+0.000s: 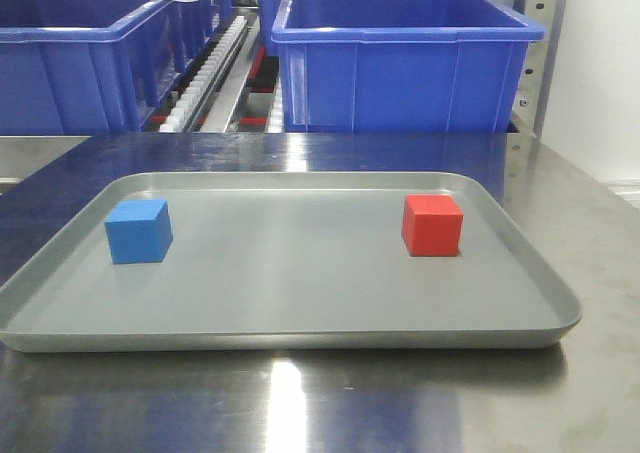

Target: Sort and place red and blue blocks on shelf

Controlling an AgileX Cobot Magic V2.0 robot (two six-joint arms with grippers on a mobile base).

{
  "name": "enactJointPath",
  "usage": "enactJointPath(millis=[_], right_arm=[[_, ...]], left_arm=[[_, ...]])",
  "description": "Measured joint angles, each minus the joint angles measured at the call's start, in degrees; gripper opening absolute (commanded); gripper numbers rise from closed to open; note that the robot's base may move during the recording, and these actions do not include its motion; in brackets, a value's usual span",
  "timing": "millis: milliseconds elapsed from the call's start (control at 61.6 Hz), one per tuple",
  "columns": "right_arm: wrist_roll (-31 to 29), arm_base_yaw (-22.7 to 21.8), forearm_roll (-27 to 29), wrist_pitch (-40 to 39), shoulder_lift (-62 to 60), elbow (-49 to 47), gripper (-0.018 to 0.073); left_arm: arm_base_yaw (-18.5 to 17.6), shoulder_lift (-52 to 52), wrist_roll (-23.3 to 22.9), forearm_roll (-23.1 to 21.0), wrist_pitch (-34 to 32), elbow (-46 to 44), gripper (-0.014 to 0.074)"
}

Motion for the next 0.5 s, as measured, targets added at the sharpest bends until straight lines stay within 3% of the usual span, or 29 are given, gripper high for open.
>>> enactJointPath(millis=[503], right_arm=[[0.0,0.0,0.0,0.0,0.0,0.0,0.0056]], left_arm=[[0.0,0.0,0.0,0.0,0.0,0.0,0.0124]])
